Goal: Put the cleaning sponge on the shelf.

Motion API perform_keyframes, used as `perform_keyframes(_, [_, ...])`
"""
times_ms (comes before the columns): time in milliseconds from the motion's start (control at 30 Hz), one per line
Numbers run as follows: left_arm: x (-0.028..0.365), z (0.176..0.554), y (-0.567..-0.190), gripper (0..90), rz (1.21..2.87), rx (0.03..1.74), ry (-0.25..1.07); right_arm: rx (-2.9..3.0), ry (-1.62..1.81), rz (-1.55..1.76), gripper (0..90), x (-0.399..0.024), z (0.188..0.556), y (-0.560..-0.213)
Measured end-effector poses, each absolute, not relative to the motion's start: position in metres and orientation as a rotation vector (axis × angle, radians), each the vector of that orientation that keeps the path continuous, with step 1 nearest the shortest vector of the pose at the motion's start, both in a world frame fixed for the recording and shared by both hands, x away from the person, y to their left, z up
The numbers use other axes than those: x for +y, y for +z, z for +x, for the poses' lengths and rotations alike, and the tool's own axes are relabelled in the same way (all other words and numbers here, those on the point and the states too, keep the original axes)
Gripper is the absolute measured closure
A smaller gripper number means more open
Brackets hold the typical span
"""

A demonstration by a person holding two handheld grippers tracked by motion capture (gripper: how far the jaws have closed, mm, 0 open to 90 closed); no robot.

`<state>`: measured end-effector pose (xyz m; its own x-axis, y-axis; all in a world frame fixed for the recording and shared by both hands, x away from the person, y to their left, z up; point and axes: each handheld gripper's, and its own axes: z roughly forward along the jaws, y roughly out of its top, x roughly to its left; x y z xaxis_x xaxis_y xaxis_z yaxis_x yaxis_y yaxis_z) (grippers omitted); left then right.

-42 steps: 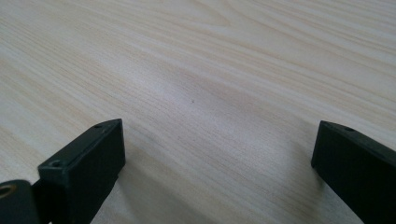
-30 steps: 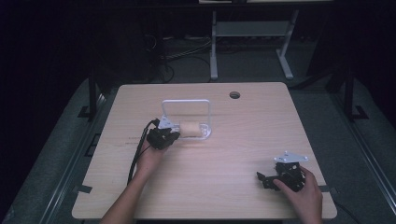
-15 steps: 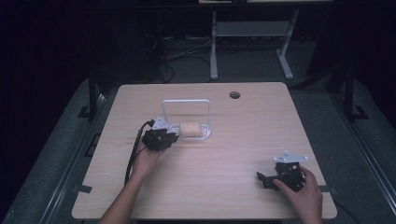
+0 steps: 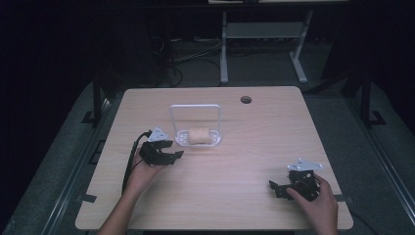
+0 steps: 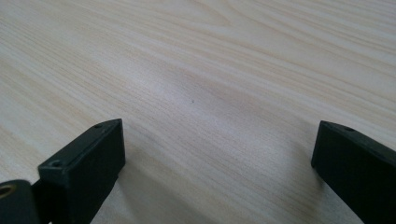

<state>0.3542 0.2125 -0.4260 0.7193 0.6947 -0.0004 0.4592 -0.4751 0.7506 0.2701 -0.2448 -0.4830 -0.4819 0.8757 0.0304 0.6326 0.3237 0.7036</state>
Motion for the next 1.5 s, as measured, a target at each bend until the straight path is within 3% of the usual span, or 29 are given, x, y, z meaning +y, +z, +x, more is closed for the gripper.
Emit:
perform_keyframes(500, [0.225, 0.327, -0.428, 18.4, 2.158, 0.870, 0.416, 2.239, 0.945, 1.343, 2.6, -0.245, 0.270, -0.483])
perform_keyframes(1500, [0.264, 0.264, -0.461, 14.1, 2.215, 0.945, 0.394, 2.238, 0.948, 1.345, 2.6, -0.245, 0.270, -0.483])
